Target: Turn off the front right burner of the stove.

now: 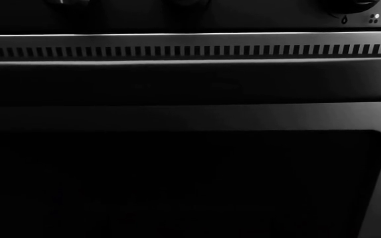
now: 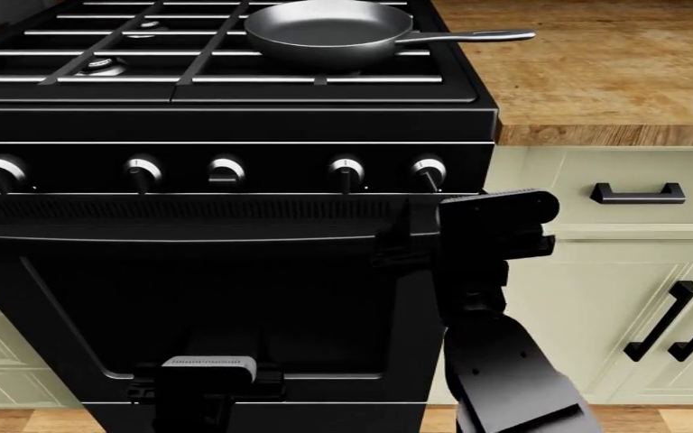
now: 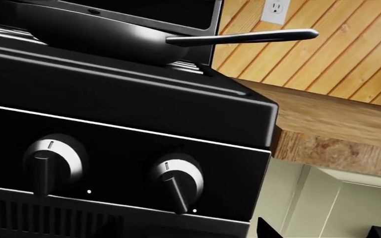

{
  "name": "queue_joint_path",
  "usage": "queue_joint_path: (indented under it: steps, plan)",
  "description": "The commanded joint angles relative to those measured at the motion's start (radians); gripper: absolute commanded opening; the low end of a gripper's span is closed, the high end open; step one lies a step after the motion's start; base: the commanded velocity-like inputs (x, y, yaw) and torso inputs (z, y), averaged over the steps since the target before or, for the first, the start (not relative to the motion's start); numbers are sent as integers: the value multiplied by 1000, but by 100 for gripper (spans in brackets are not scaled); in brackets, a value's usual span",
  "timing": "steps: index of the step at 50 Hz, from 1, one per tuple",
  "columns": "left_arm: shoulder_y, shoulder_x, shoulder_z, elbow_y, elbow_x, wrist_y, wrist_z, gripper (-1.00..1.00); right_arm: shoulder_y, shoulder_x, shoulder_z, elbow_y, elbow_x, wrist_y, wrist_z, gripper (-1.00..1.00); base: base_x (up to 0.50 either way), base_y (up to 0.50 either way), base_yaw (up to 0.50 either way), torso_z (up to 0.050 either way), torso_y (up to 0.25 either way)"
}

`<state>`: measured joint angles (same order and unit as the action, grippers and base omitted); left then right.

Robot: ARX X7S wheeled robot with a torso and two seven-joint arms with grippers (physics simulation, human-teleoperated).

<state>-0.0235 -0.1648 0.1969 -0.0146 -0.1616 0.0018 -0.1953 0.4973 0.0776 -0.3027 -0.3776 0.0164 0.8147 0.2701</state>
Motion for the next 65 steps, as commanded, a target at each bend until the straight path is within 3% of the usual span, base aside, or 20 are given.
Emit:
queue_joint_path:
  steps: [1,26,60,61,65]
  plan:
    - [-3,-5,7,-3,-5,1,-7,100,66,-10,2,89,18,9,17,100,0,0,0,0,0]
    - [-5,-16,20,-3,-18,4,-19,100,139,-4,-47,321,40,-128,43,100,0,0,0,0,0]
    - [-11,-28,37,-7,-30,1,-37,100,176,1,-64,432,99,-206,79,100,0,0,0,0,0]
    - [-11,-29,38,-8,-31,1,-37,100,176,2,-66,432,100,-208,80,-100,0,0,0,0,0]
    - [-12,-30,40,-9,-32,3,-39,100,176,6,-70,430,105,-211,82,-100,0,0,0,0,0]
